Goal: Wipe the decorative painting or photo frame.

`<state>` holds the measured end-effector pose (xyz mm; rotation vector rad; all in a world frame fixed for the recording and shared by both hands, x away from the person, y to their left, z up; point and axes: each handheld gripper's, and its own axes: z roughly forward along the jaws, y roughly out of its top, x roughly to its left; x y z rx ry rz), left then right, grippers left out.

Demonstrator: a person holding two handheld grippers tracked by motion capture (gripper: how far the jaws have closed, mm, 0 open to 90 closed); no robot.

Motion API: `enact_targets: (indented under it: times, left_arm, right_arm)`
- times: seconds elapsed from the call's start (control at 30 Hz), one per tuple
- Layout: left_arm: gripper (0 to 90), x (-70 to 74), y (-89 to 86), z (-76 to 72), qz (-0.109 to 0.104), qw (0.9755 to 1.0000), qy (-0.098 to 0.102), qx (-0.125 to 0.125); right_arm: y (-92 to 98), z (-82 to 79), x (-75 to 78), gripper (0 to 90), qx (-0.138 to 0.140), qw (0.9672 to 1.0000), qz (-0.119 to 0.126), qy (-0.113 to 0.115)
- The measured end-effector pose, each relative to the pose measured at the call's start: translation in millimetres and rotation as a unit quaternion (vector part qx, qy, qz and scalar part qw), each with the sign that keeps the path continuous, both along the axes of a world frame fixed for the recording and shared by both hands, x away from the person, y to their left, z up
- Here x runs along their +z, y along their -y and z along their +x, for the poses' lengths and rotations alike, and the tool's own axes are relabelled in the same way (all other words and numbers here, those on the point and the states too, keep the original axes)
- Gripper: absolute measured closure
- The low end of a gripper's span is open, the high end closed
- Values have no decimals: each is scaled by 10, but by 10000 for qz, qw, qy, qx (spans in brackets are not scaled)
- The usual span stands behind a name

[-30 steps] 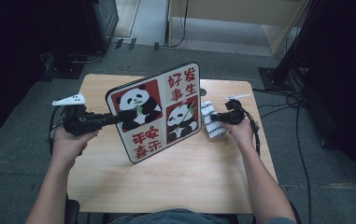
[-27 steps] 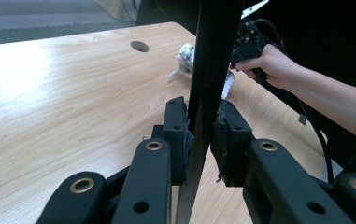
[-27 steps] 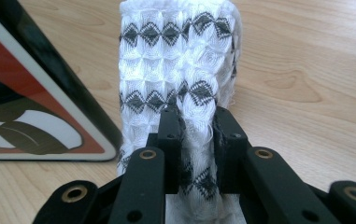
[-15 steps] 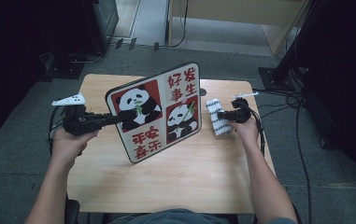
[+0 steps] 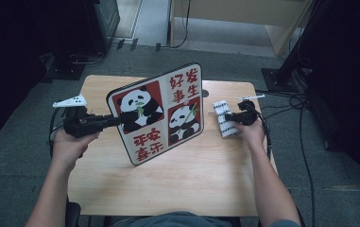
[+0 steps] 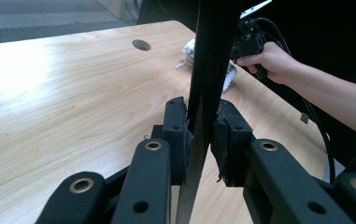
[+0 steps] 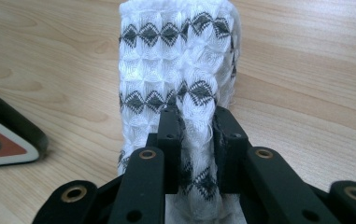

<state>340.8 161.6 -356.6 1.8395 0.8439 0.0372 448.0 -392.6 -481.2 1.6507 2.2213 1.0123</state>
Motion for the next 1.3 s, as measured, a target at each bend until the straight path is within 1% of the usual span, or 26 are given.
enact_targets:
  times: [0.07,0.1,0.17,0.23,0.4,0.5,0.57,0.67,0.73,0.83,0.97,1.07,1.13,1.17,1.3]
  left_arm:
    - [768,1,1,-1,5,10000,0,5]
    - [768,2,2,-3,13,10000,4,12]
    - [767,3,3,-6,19,10000,6,16]
    - [767,2,3,-5,21,10000,6,16]
    - [765,-4,4,-2,13,10000,-2,15]
    - [763,-4,5,-2,20,10000,-2,16]
    - [762,-5,4,-2,28,10000,-8,13]
    - [760,-7,6,-1,28,10000,-10,14]
    - [758,-8,7,-1,51,10000,-6,17]
    - [757,-11,13,-1,86,10000,-4,21]
    - [754,-18,23,-1,144,9999,-24,22]
    - [751,-24,31,1,150,9999,-21,32]
    - [749,-25,32,2,154,9999,-23,33]
    - [748,-25,32,2,155,9999,-21,36]
    - [727,-34,38,5,220,9997,-47,46]
  right_arm:
    - [-8,4,-30,757,-46,10000,-63,-13]
    - [-5,7,-40,755,-27,9999,-112,-21]
    - [-6,13,-68,753,-73,9999,-143,-53]
    - [-6,15,-81,748,-108,9999,-110,-35]
    - [-12,21,-88,715,-53,9999,-137,-5]
    - [-7,24,-94,707,-55,9999,-97,-30]
    - [-5,25,-91,678,-55,9999,-87,-30]
    - [-6,28,-89,603,-83,9999,-99,-38]
    - [0,32,-88,573,-119,9998,-129,-48]
    - [9,30,-77,545,-160,9998,-138,-47]
    - [21,24,-38,503,-206,9998,-41,30]
    - [31,19,1,493,-204,9998,47,72]
    - [26,14,29,493,-217,9997,81,53]
    - [20,12,36,492,-197,9997,99,96]
    - [-9,1,73,486,-139,9998,62,137]
